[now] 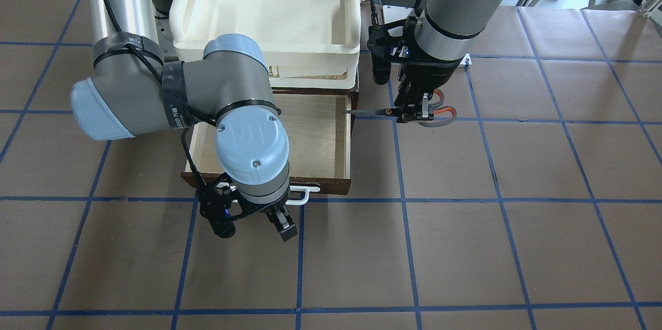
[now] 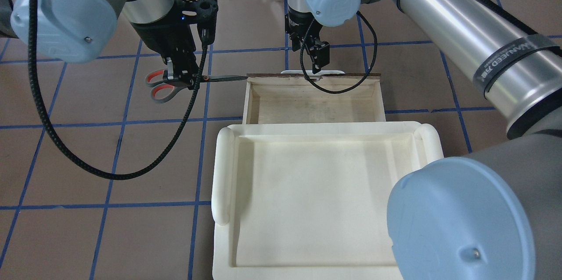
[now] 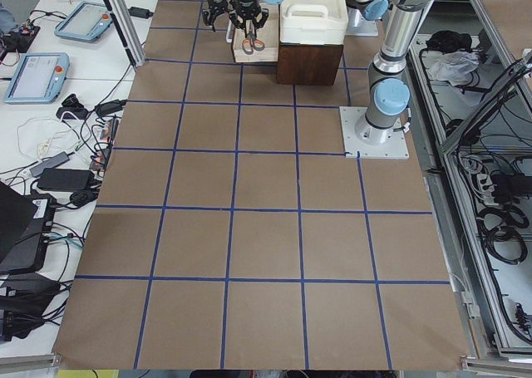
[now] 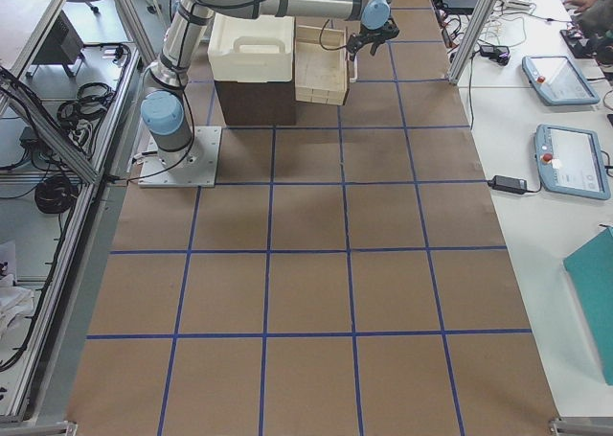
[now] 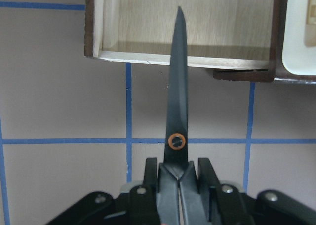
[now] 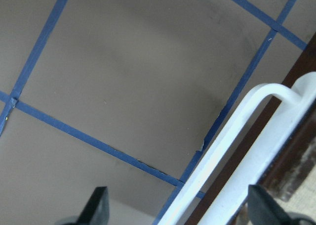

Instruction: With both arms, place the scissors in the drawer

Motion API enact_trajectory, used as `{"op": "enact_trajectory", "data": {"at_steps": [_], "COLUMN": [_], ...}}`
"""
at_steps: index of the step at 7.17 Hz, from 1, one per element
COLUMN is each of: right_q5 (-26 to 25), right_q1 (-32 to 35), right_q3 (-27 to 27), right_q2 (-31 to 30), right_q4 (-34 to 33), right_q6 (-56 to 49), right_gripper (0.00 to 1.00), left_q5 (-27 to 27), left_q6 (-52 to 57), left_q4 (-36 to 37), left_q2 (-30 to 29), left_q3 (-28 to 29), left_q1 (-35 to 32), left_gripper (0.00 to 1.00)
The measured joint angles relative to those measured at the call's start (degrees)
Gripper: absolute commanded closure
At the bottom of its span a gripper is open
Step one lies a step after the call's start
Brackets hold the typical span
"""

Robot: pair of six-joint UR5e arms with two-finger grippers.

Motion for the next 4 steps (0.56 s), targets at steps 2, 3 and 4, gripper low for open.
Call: {"op": "enact_trajectory", "data": {"at_steps": [2,3,4], "right_q5": [-0.9,-1.8,-2.4], "right_q1": [-1.6,-3.5,-5.8], "right_q3": [0.5,1.4,2.7], "right_q2": [-5.0,-7.7,-10.3], "right_q4": [0.5,0.4,0.1], "right_q6": [-12.0,-20.9,-30.1], "right_gripper": [0.0,0.0,0.0], "left_q5": [-0.2,-0.2,-0.2], "left_q6": [-1.0,-2.5,-4.4], "left_q4": [0.0,0.2,0.4], "left_q2": [-0.6,-1.8,-3.9], "left_q3": [0.4,1.3,2.9], "left_q1": [-0.5,-1.9,-4.5], "left_gripper": [0.89,0.89,0.89]}}
